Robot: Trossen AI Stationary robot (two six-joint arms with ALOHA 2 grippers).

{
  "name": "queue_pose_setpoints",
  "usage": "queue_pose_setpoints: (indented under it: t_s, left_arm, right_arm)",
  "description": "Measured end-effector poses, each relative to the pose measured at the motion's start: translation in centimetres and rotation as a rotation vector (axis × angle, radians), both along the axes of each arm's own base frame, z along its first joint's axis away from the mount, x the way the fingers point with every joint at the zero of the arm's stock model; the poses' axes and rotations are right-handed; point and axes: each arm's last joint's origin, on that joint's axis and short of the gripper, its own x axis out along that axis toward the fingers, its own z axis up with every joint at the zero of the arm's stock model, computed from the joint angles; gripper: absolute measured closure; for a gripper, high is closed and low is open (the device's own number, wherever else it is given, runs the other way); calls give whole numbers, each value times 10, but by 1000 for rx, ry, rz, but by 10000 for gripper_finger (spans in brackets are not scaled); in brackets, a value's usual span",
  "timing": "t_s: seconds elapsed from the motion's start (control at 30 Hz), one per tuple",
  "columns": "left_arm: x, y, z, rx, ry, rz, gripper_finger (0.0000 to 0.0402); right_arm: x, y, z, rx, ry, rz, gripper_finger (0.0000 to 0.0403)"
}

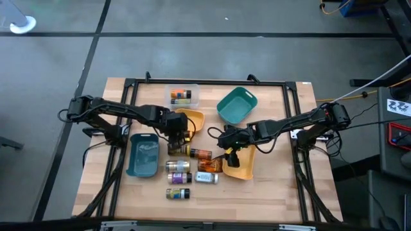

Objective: Sort spices by type
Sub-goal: Put the yellow seasoning can into the top yellow bin

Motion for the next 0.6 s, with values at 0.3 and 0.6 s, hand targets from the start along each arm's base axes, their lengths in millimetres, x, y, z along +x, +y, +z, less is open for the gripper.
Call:
queue_pose_setpoints:
  t_s: [0.3,0.6]
  left_arm:
    - [-3,-2,-13,42,0,-56,185]
    - [-14,-1,-32,93,67,-53,171]
  right_arm:
    - [0,1,0,17,3,17,133]
    - [0,1,0,19,3,18,133]
